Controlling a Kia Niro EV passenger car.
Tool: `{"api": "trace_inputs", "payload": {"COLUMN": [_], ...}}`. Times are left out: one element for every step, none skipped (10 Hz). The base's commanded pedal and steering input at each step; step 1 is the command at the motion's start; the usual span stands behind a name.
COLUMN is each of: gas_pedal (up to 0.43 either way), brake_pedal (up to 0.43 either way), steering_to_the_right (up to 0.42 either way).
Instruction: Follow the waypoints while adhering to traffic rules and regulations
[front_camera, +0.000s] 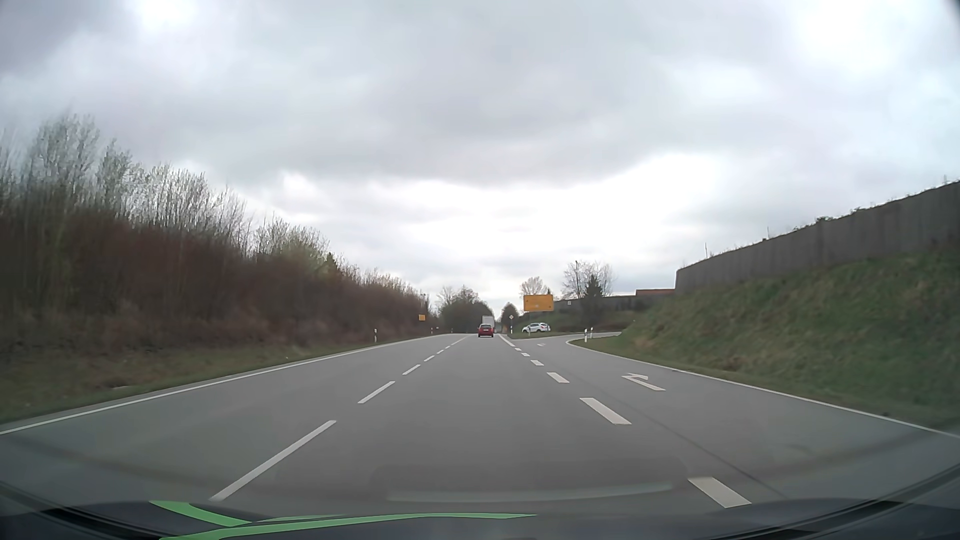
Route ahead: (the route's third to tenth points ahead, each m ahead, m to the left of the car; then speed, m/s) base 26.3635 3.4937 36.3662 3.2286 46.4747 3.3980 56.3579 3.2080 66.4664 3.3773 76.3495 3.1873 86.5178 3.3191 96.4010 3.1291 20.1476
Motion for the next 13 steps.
{"api": "trace_inputs", "payload": {"gas_pedal": [0.189, 0.177, 0.177, 0.177, 0.177, 0.177, 0.177, 0.177, 0.177, 0.177, 0.177, 0.177, 0.177], "brake_pedal": [0.000, 0.000, 0.000, 0.000, 0.000, 0.000, 0.000, 0.000, 0.000, 0.000, 0.000, 0.000, 0.000], "steering_to_the_right": [0.002, 0.002, 0.002, 0.002, 0.002, 0.002, 0.002, 0.002, 0.002, 0.002, 0.002, 0.002, 0.002]}}
